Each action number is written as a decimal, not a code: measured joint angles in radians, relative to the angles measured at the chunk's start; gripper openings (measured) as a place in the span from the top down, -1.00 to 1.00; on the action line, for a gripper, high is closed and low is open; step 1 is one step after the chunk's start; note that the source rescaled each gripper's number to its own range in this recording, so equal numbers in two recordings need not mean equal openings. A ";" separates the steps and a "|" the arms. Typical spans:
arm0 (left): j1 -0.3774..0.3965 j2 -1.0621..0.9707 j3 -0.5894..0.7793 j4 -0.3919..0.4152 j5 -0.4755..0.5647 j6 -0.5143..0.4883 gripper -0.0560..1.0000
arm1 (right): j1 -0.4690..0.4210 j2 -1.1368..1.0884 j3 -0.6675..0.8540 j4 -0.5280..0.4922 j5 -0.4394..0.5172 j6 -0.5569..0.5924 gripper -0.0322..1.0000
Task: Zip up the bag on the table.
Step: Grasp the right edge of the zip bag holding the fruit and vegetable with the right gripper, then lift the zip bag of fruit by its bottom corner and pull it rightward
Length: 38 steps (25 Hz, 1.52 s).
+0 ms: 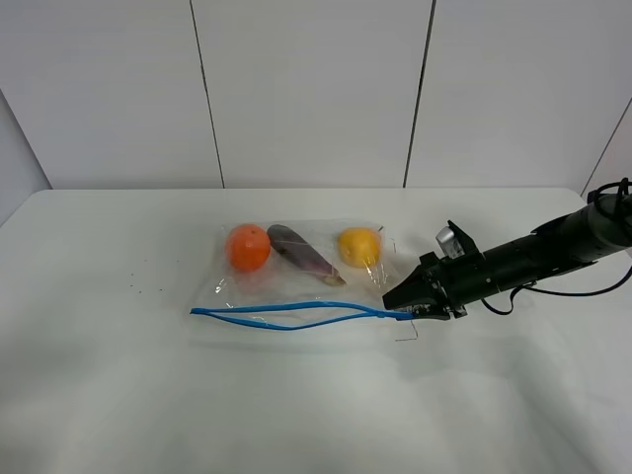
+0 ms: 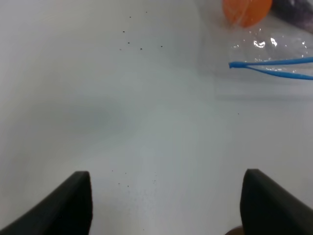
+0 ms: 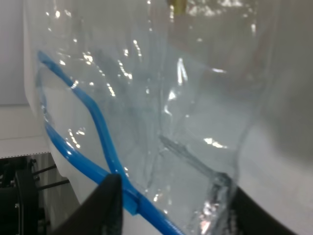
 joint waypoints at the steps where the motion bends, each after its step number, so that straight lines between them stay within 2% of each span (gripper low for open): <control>1: 0.000 0.000 0.000 0.000 0.000 0.000 -0.65 | 0.000 0.000 0.000 0.000 0.000 0.000 0.07; 4: 0.000 0.000 0.000 0.000 0.000 0.000 -0.65 | 0.000 0.000 0.000 0.000 0.000 0.000 0.12; 22: 0.000 0.000 0.000 0.000 0.000 0.000 -0.65 | 0.000 0.000 0.000 0.016 -0.037 -0.019 0.14; 24: 0.000 0.000 0.000 0.000 0.000 0.000 -0.65 | 0.000 0.000 0.000 0.016 -0.037 -0.022 0.38; 26: 0.000 0.000 0.000 0.000 0.000 0.000 -0.65 | 0.000 0.000 0.000 0.017 -0.035 -0.027 0.81; 27: 0.000 0.000 0.000 0.000 0.000 0.000 -0.65 | 0.000 0.000 0.000 0.019 -0.031 -0.029 0.93; 31: 0.000 0.000 0.000 0.000 0.000 0.000 -0.65 | 0.000 0.000 0.000 0.023 -0.013 -0.030 0.94; 38: 0.000 0.000 0.000 0.000 0.000 0.000 -0.65 | 0.000 0.000 0.000 0.059 0.074 -0.030 0.94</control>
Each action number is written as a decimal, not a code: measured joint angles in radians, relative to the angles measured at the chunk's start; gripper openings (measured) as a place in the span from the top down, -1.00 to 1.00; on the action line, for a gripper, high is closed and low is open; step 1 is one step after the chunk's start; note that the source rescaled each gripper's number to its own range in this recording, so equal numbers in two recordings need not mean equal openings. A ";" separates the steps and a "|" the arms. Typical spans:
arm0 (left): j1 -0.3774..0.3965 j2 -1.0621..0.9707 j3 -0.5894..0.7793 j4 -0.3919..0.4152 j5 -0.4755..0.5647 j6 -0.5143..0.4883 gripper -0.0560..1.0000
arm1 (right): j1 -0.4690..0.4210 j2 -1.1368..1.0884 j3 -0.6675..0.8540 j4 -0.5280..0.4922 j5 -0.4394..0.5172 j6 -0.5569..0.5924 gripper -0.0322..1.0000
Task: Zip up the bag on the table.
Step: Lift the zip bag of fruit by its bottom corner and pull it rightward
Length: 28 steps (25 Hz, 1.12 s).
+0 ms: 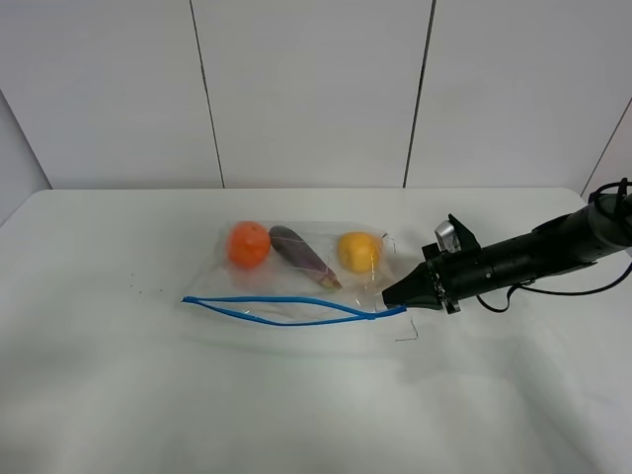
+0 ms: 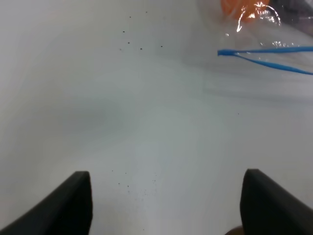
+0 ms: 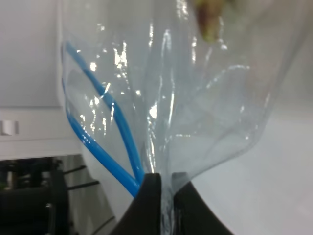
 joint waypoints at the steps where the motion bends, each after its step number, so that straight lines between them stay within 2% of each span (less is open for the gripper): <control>1: 0.000 0.000 0.000 0.000 0.000 0.000 -0.65 | 0.000 0.000 0.000 0.007 0.007 0.003 0.94; 5: 0.000 0.000 0.000 0.000 0.000 0.000 -0.65 | 0.000 0.000 0.000 0.037 0.047 0.032 0.94; 18: 0.000 0.000 0.000 0.000 0.000 0.000 -0.65 | 0.000 -0.065 0.000 0.064 0.053 0.257 0.94; 28: 0.000 0.000 0.000 0.000 0.000 0.000 -0.65 | 0.000 -0.082 0.000 0.068 0.053 0.292 0.94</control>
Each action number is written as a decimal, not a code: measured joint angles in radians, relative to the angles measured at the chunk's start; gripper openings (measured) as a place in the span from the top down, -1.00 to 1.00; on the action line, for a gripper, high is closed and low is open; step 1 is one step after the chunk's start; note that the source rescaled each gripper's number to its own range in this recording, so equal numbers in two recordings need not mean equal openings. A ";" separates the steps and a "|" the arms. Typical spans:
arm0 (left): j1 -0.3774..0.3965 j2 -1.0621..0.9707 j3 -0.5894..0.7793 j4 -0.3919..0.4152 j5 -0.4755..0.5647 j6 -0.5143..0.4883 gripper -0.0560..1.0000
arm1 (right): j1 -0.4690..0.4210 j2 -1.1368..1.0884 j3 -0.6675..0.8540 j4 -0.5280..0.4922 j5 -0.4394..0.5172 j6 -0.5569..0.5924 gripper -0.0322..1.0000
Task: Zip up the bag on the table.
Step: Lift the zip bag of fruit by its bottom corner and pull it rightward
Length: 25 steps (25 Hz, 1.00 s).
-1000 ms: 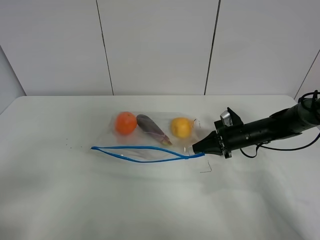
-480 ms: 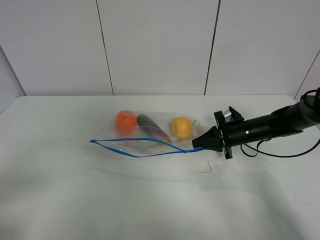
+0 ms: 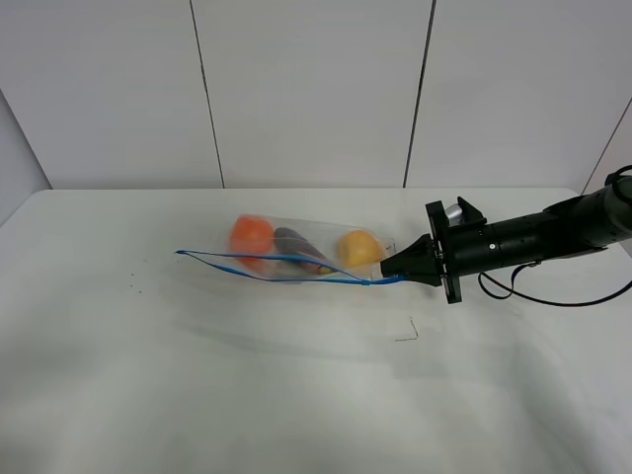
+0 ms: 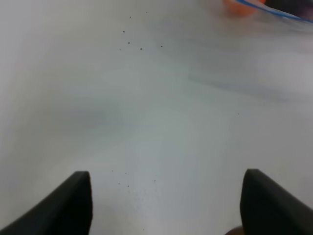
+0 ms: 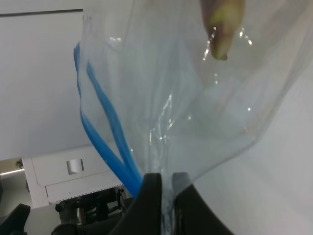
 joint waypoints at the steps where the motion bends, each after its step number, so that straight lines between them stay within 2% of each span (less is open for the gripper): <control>1: 0.000 0.000 0.000 0.000 0.000 0.000 -0.65 | 0.000 0.000 0.000 0.000 0.000 0.001 0.94; 10: 0.000 0.000 0.000 0.000 0.000 0.000 -0.65 | 0.000 -0.001 0.000 0.010 0.000 0.001 0.94; 16: 0.000 0.000 0.000 0.000 0.000 0.000 -0.65 | 0.000 -0.002 0.000 0.059 0.001 0.023 0.94; 25: 0.000 0.000 0.000 0.000 0.000 0.000 -0.65 | 0.000 -0.002 0.000 0.059 0.001 0.025 0.94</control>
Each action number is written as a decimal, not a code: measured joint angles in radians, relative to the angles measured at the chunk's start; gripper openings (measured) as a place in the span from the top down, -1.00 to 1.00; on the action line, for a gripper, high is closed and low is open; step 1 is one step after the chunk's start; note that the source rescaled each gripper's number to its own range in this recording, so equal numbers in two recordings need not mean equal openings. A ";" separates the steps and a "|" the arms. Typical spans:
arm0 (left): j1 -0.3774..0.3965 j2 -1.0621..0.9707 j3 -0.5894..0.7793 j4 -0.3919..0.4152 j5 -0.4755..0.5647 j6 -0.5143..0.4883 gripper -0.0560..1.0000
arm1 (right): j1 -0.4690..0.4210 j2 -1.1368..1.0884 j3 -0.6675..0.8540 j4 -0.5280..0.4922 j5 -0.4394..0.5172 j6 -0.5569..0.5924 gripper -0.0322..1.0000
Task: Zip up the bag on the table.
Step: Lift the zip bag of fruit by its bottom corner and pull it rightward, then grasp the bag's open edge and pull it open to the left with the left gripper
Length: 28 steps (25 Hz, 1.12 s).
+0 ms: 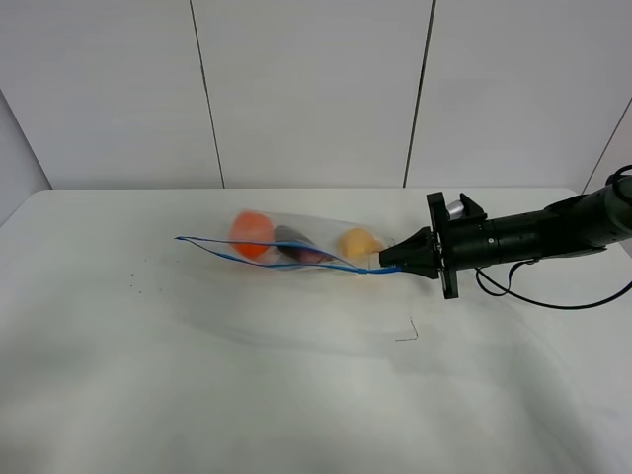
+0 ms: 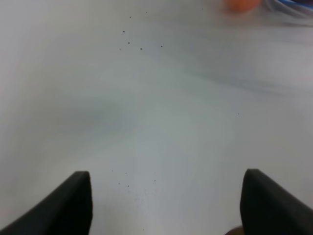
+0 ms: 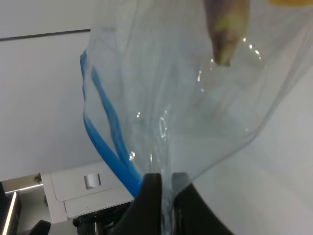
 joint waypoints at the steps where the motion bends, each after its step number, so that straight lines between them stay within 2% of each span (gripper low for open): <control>1: 0.000 0.000 0.000 0.000 0.000 0.000 -0.65 | 0.000 0.000 0.000 -0.001 0.000 0.000 0.94; 5: 0.000 0.000 -0.003 0.013 -0.002 -0.002 -0.65 | 0.000 0.000 0.000 -0.001 0.000 0.000 0.94; 8: 0.000 0.059 -0.054 0.013 -0.018 -0.013 -0.65 | 0.000 0.000 0.000 -0.001 0.000 0.000 0.94; 17: 0.000 0.478 -0.308 -0.003 -0.156 -0.013 -0.65 | 0.000 0.000 0.000 -0.001 0.000 0.000 0.94; 22: 0.000 0.695 -0.363 -0.004 -0.273 -0.013 -0.65 | 0.000 0.000 0.000 -0.001 0.000 -0.007 0.94; 25: 0.000 0.797 -0.365 -0.045 -0.354 -0.013 -0.65 | 0.000 0.000 0.000 -0.001 0.000 -0.011 0.94; 28: 0.000 0.876 -0.365 -0.142 -0.420 -0.013 -0.65 | 0.000 0.000 0.000 -0.001 0.000 -0.016 0.94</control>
